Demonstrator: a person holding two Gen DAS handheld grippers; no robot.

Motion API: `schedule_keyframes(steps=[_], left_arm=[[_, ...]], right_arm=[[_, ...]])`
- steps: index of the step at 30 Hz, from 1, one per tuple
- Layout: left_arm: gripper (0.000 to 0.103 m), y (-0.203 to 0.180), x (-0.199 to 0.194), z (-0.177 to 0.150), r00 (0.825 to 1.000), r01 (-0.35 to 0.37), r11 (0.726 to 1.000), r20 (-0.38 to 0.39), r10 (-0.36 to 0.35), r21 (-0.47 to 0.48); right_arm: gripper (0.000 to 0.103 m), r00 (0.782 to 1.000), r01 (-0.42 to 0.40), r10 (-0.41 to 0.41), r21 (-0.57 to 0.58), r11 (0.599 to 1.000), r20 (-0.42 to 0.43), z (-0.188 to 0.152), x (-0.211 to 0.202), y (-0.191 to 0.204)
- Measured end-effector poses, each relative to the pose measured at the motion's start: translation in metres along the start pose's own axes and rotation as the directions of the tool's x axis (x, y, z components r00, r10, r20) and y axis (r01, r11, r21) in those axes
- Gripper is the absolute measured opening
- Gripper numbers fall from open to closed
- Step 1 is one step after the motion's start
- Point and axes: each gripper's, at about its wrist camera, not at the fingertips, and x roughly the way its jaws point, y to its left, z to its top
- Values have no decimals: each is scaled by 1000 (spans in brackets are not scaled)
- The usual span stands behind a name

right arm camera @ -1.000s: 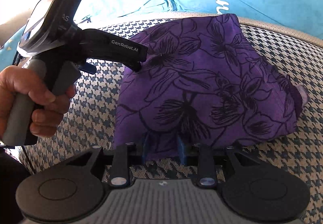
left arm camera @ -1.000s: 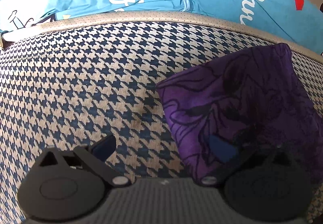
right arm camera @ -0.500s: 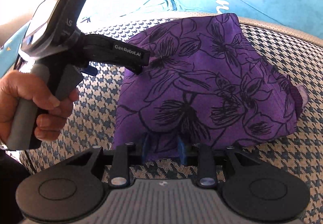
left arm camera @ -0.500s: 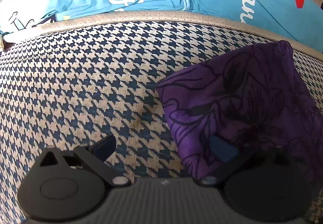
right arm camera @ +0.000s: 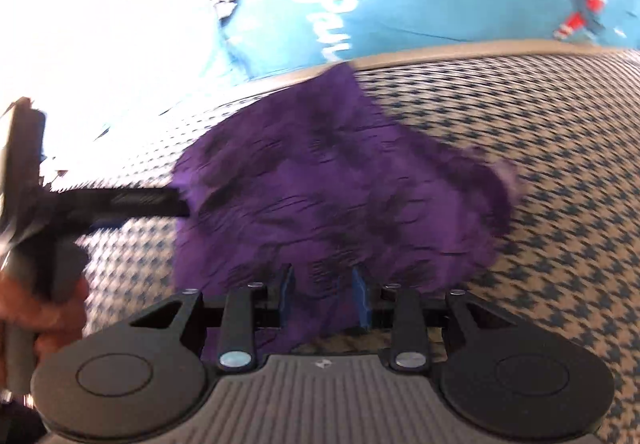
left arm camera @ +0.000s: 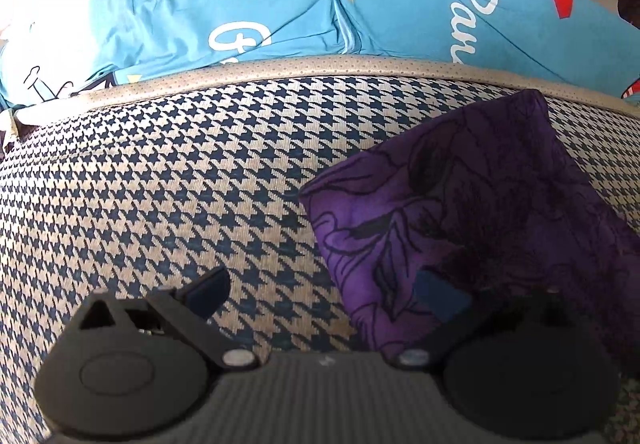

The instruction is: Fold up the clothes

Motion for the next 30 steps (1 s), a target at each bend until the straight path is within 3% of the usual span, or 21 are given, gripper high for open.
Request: schedule_keyframes(steps=[5, 9, 11, 30], left_arm=[[103, -9, -15, -7, 1000, -2, 999, 18, 1, 50], [103, -15, -22, -12, 999, -8, 997, 34, 5, 74], [103, -18, -24, -14, 999, -18, 996, 36, 15, 83], [103, -21, -31, -13, 999, 21, 996, 42, -25, 84]], right_arm=[[32, 998, 59, -59, 95, 994, -1, 3, -1, -20], [33, 997, 82, -83, 109, 991, 0, 3, -3, -25], [39, 996, 94, -95, 114, 989, 1, 3, -3, -26], [40, 989, 146, -149, 143, 979, 8, 6, -2, -33]])
